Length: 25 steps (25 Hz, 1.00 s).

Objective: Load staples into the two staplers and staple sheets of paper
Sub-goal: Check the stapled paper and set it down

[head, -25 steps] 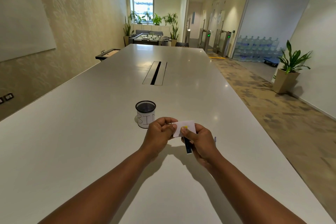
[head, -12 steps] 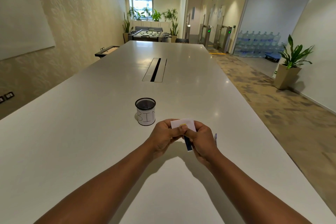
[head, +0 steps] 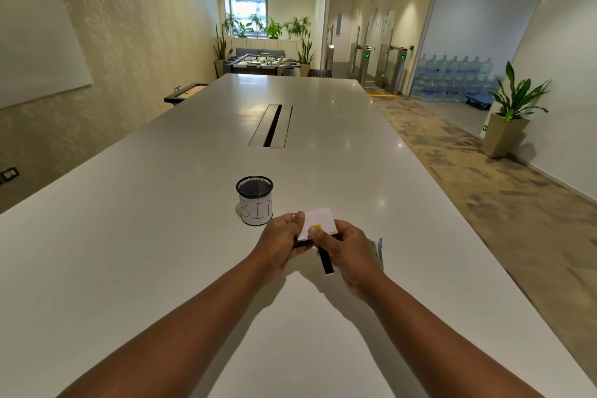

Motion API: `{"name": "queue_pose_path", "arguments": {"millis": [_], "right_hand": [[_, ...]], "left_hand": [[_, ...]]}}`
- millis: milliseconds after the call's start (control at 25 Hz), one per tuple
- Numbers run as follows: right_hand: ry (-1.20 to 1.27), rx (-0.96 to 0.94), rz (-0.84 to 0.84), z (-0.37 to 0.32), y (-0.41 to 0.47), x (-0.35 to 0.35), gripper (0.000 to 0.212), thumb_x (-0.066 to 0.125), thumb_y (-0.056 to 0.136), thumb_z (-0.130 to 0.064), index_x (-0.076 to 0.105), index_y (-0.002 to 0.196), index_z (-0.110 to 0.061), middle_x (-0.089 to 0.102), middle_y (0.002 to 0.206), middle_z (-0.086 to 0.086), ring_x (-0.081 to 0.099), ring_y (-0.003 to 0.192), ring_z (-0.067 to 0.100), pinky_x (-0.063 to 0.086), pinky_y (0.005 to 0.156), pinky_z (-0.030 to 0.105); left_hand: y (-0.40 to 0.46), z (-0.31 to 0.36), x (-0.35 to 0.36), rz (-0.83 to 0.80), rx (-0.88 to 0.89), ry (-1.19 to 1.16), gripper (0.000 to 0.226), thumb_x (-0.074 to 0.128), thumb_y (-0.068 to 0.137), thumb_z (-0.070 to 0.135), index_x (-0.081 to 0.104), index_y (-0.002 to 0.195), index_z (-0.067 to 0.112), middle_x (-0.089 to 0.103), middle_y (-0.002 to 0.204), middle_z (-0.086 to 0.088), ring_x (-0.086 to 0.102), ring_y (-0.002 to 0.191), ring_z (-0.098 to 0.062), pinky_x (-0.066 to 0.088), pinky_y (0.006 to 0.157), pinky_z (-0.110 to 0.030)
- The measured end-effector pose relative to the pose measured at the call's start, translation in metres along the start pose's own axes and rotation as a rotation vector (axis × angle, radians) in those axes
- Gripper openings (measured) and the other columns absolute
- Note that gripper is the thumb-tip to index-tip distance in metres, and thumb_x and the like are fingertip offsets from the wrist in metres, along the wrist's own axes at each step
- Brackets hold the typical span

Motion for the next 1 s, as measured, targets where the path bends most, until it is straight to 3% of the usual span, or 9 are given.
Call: {"name": "queue_pose_path", "arguments": {"millis": [120, 200, 320, 480, 600, 800, 1000], "right_hand": [[-0.149, 0.024, 0.164, 0.007, 0.005, -0.020, 0.029, 0.087, 0.078, -0.034, 0.074, 0.085, -0.009, 0.064, 0.066, -0.003, 0.057, 0.058, 0.008, 0.045, 0.054, 0.016], [-0.408, 0.029, 0.318, 0.009, 0.009, -0.039, 0.038, 0.088, 0.072, -0.045, 0.070, 0.075, -0.012, 0.062, 0.059, -0.005, 0.054, 0.051, 0.007, 0.039, 0.048, 0.019], [-0.726, 0.007, 0.403, 0.007, 0.020, -0.047, 0.048, 0.084, 0.070, -0.053, 0.058, 0.072, -0.013, 0.064, 0.066, -0.001, 0.056, 0.060, 0.013, 0.034, 0.051, 0.029], [-0.936, 0.005, 0.401, 0.016, 0.044, -0.041, 0.041, 0.078, 0.074, -0.045, 0.051, 0.079, -0.015, 0.059, 0.077, 0.000, 0.053, 0.071, 0.021, 0.030, 0.058, 0.032], [-0.984, 0.037, 0.382, 0.028, 0.055, -0.038, 0.035, 0.072, 0.078, -0.039, 0.049, 0.083, -0.014, 0.056, 0.082, 0.002, 0.054, 0.076, 0.023, 0.030, 0.060, 0.031], [-1.005, 0.087, 0.336, 0.046, 0.061, -0.037, 0.038, 0.072, 0.075, -0.042, 0.049, 0.086, -0.013, 0.061, 0.091, 0.006, 0.052, 0.075, 0.023, 0.030, 0.057, 0.030], [-0.973, 0.088, 0.317, 0.046, 0.057, -0.037, 0.063, 0.078, 0.070, -0.065, 0.050, 0.090, -0.012, 0.058, 0.084, 0.002, 0.055, 0.078, 0.022, 0.035, 0.063, 0.031]], "left_hand": [[0.004, 0.008, -0.021, 0.186, 0.050, -0.029, 0.019, 0.047, 0.107, 0.029, 0.063, 0.102, 0.020, 0.073, 0.105, -0.009, 0.073, 0.093, -0.020, 0.061, 0.076, -0.030], [0.005, 0.008, -0.034, 0.269, 0.056, -0.016, 0.019, 0.045, 0.108, 0.031, 0.060, 0.099, 0.023, 0.071, 0.102, -0.005, 0.071, 0.087, -0.017, 0.059, 0.071, -0.028], [0.008, 0.000, -0.044, 0.313, 0.044, 0.036, 0.019, 0.045, 0.108, 0.032, 0.060, 0.103, 0.022, 0.070, 0.098, -0.008, 0.067, 0.078, -0.016, 0.059, 0.067, -0.027], [0.010, -0.005, -0.048, 0.337, 0.040, 0.049, 0.021, 0.045, 0.108, 0.030, 0.061, 0.098, 0.021, 0.069, 0.086, -0.008, 0.064, 0.073, -0.018, 0.057, 0.070, -0.031], [0.012, -0.004, -0.050, 0.340, 0.044, 0.055, 0.024, 0.044, 0.108, 0.028, 0.061, 0.092, 0.021, 0.068, 0.083, -0.007, 0.063, 0.071, -0.018, 0.056, 0.068, -0.031], [0.019, -0.007, -0.052, 0.334, 0.011, 0.059, 0.020, 0.046, 0.108, 0.028, 0.062, 0.100, 0.019, 0.069, 0.092, -0.010, 0.065, 0.076, -0.017, 0.057, 0.066, -0.027], [0.024, -0.006, -0.048, 0.324, 0.000, 0.068, 0.022, 0.047, 0.107, 0.031, 0.063, 0.099, 0.018, 0.071, 0.088, -0.009, 0.065, 0.072, -0.016, 0.057, 0.065, -0.028]]}}
Point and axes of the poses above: each hand's wrist, its own y-axis towards the middle knuckle, its own x-axis out of the palm, z = x × y, the point moved 9 cm from there along y, towards the middle knuckle
